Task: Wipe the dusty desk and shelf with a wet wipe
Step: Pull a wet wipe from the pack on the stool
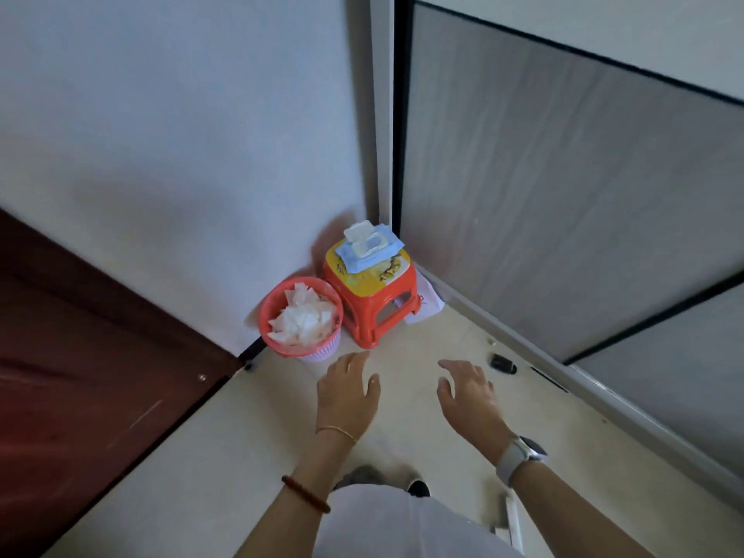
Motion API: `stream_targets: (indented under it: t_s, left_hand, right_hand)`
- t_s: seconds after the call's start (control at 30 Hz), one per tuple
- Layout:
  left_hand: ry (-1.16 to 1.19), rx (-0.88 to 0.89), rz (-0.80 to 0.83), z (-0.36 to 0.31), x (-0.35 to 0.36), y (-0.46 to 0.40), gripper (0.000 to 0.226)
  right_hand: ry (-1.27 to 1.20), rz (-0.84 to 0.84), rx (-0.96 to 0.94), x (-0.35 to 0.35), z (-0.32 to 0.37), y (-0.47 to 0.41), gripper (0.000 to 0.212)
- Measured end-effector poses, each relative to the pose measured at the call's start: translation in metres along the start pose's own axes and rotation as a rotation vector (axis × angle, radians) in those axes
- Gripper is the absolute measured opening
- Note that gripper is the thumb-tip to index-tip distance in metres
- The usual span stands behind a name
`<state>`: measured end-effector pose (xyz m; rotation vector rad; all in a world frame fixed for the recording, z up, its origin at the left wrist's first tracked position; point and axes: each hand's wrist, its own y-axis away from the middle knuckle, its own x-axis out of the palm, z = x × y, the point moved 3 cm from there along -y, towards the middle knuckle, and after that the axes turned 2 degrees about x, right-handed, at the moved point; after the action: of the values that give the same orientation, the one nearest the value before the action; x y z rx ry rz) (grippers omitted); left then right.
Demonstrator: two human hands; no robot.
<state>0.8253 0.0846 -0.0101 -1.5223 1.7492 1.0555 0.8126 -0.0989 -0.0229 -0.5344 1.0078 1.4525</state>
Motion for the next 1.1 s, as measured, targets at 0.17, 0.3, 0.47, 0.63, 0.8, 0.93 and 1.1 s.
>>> stream_targets:
  t_s: [0.17,0.3,0.47,0.63,0.8,0.93,1.1]
  left_hand:
    - [0.014,-0.092,-0.020,0.011,-0.008,-0.090,0.028]
    - [0.066,-0.104,0.010,0.012,-0.016,-0.181,0.027]
    - [0.132,-0.152,0.034,0.021,-0.023,-0.297,0.039]
    - [0.199,-0.231,0.079,0.033,-0.021,-0.392,0.044]
    - [0.255,-0.331,0.075,0.065,0.033,-0.462,0.033]
    - [0.199,-0.415,0.082,0.098,0.103,-0.503,0.030]
    - [0.028,-0.580,0.011,0.137,0.179,-0.545,0.042]
  right_hand:
    - [-0.009,0.030,-0.027,-0.004,0.017,-0.092,0.041]
    - [0.005,0.028,-0.030,-0.007,0.032,-0.177,0.049]
    - [0.022,-0.033,-0.090,-0.011,0.059,-0.292,0.042]
    - [0.035,0.066,-0.139,0.002,0.070,-0.383,0.034]
    - [0.001,0.128,-0.105,0.051,0.050,-0.470,0.062]
    - [-0.022,0.201,-0.094,0.118,0.019,-0.530,0.046]
    - [0.077,0.101,-0.322,0.199,-0.004,-0.584,0.034]
